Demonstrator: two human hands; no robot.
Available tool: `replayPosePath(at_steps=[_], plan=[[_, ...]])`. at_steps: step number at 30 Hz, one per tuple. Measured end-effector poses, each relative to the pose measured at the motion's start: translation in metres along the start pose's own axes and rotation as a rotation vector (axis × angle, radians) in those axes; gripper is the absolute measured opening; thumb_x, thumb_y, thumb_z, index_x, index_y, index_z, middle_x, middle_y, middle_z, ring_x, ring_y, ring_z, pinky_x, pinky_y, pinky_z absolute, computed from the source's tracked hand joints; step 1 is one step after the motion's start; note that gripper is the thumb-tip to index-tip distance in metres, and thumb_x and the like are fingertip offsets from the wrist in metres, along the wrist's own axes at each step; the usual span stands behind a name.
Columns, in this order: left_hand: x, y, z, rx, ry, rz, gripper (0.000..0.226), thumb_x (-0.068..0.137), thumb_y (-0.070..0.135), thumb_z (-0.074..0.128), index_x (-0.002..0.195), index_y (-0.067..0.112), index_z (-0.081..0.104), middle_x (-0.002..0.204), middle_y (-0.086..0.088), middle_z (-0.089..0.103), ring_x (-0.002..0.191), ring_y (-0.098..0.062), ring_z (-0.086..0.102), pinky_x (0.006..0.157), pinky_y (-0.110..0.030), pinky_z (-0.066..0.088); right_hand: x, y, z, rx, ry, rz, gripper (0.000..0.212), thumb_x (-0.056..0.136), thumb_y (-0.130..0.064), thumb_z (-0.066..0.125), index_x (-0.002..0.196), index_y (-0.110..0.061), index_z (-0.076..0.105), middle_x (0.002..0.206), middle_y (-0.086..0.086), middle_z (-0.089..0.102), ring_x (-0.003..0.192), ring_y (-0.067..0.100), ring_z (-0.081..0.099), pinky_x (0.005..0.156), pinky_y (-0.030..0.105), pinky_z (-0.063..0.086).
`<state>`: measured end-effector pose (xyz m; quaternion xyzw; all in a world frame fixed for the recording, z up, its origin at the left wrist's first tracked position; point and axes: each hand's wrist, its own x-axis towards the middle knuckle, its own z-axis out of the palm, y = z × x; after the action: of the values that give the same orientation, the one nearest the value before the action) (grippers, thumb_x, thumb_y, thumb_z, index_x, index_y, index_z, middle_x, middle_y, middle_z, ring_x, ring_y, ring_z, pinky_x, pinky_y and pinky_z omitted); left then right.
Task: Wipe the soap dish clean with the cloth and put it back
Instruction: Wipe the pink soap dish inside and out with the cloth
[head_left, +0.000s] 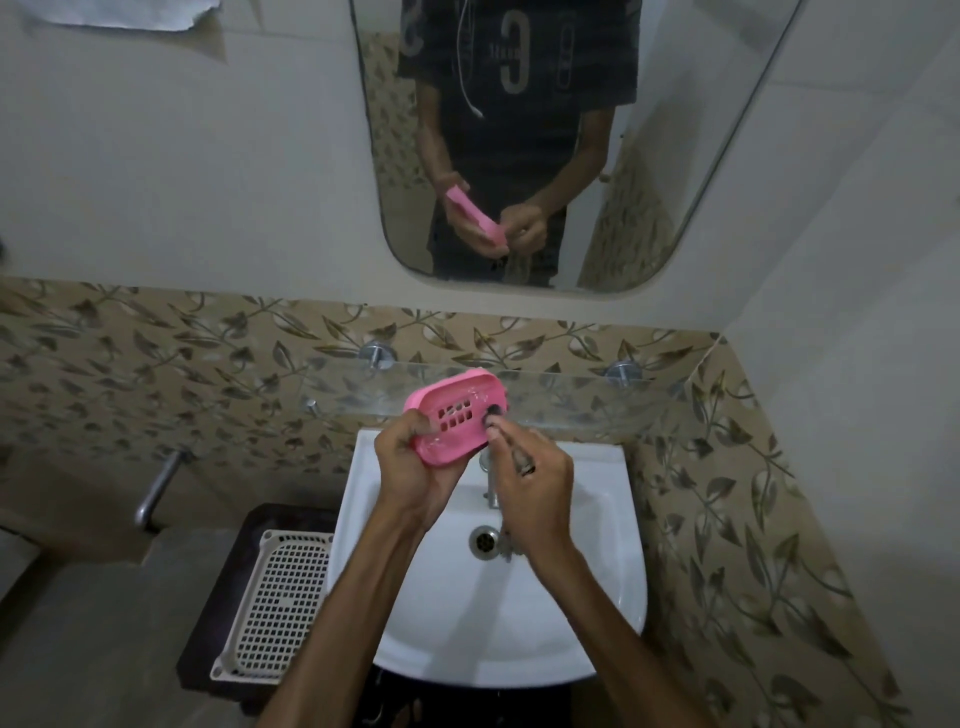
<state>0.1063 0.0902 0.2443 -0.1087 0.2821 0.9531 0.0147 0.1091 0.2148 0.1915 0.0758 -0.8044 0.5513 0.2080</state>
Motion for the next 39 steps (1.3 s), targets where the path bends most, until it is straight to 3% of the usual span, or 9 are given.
replayPosePath(at_steps=[6,9,12,16,19,23,28,33,39], plan=[[0.002,-0.003,-0.004,-0.021,0.029,0.008,0.045,0.066,0.006,0.041,0.090,0.004,0.078,0.097,-0.025,0.069,0.094,-0.041,0.065,0.092,-0.055,0.052,-0.001,-0.001,0.001,0.002,-0.018,0.031,0.022,0.098,-0.021,0.070,0.117,-0.016,0.079,0.103,-0.005,0.078,0.092,0.001,0.071,0.080,0.033,0.062],[-0.002,-0.001,-0.004,-0.015,0.074,-0.006,0.045,0.061,0.010,0.045,0.097,-0.001,0.069,0.093,-0.023,0.071,0.084,-0.036,0.069,0.073,-0.045,0.061,-0.007,-0.003,0.001,-0.020,-0.126,-0.055,0.023,0.098,-0.026,0.068,0.115,-0.017,0.080,0.106,-0.003,0.079,0.094,0.005,0.073,0.082,0.033,0.062],[-0.002,-0.002,-0.004,0.031,0.072,0.000,0.053,0.051,0.010,0.053,0.101,0.000,0.068,0.096,-0.024,0.070,0.089,-0.036,0.069,0.089,-0.052,0.054,-0.001,0.002,-0.004,-0.060,-0.040,0.031,0.021,0.098,-0.023,0.068,0.115,-0.020,0.079,0.106,-0.007,0.079,0.094,0.003,0.072,0.082,0.035,0.062],[-0.001,-0.002,-0.005,0.051,0.121,-0.005,0.043,0.059,0.006,0.045,0.096,0.000,0.067,0.089,-0.021,0.069,0.079,-0.032,0.068,0.074,-0.043,0.059,-0.005,-0.003,-0.005,-0.071,-0.167,-0.038,0.020,0.098,-0.024,0.068,0.114,-0.021,0.079,0.108,-0.009,0.078,0.096,-0.001,0.071,0.083,0.029,0.061],[0.001,-0.004,-0.003,0.068,0.116,0.011,0.043,0.060,0.005,0.044,0.089,0.004,0.076,0.089,-0.020,0.071,0.082,-0.032,0.069,0.081,-0.045,0.052,0.002,0.003,-0.006,-0.013,-0.100,0.132,0.020,0.101,-0.026,0.067,0.118,-0.025,0.077,0.106,-0.009,0.079,0.093,0.003,0.073,0.083,0.036,0.063],[0.001,-0.002,0.002,0.112,0.117,0.012,0.045,0.071,0.004,0.035,0.072,0.012,0.080,0.077,-0.014,0.068,0.066,-0.026,0.059,0.060,-0.032,0.035,-0.009,-0.018,-0.001,0.176,-0.201,0.268,0.018,0.102,-0.020,0.067,0.118,-0.024,0.074,0.086,-0.008,0.076,0.065,0.021,0.070,0.060,0.029,0.059],[0.001,-0.004,0.001,0.184,0.022,-0.063,0.041,0.057,0.006,0.056,0.092,0.004,0.077,0.089,-0.017,0.070,0.084,-0.030,0.061,0.074,-0.039,0.047,0.007,-0.021,-0.003,0.323,-0.051,0.423,0.015,0.096,-0.007,0.069,0.096,-0.018,0.078,0.085,-0.002,0.077,0.073,0.001,0.069,0.066,0.017,0.056],[-0.002,0.012,-0.004,0.272,-0.135,-0.145,0.071,0.044,0.025,0.092,0.109,0.004,0.076,0.105,-0.021,0.071,0.091,-0.027,0.069,0.081,-0.033,0.059,0.009,-0.017,-0.006,0.156,-0.087,0.221,0.013,0.090,-0.007,0.074,0.093,-0.019,0.078,0.081,-0.008,0.076,0.072,0.009,0.072,0.067,0.032,0.062],[0.002,0.031,-0.014,0.248,-0.192,-0.218,0.080,0.050,0.016,0.083,0.124,-0.009,0.066,0.128,-0.034,0.060,0.112,-0.040,0.060,0.096,-0.044,0.054,0.016,-0.013,-0.016,-0.179,-0.195,-0.149,0.016,0.088,-0.022,0.071,0.103,-0.021,0.078,0.089,-0.010,0.078,0.072,0.004,0.071,0.065,0.030,0.060]])
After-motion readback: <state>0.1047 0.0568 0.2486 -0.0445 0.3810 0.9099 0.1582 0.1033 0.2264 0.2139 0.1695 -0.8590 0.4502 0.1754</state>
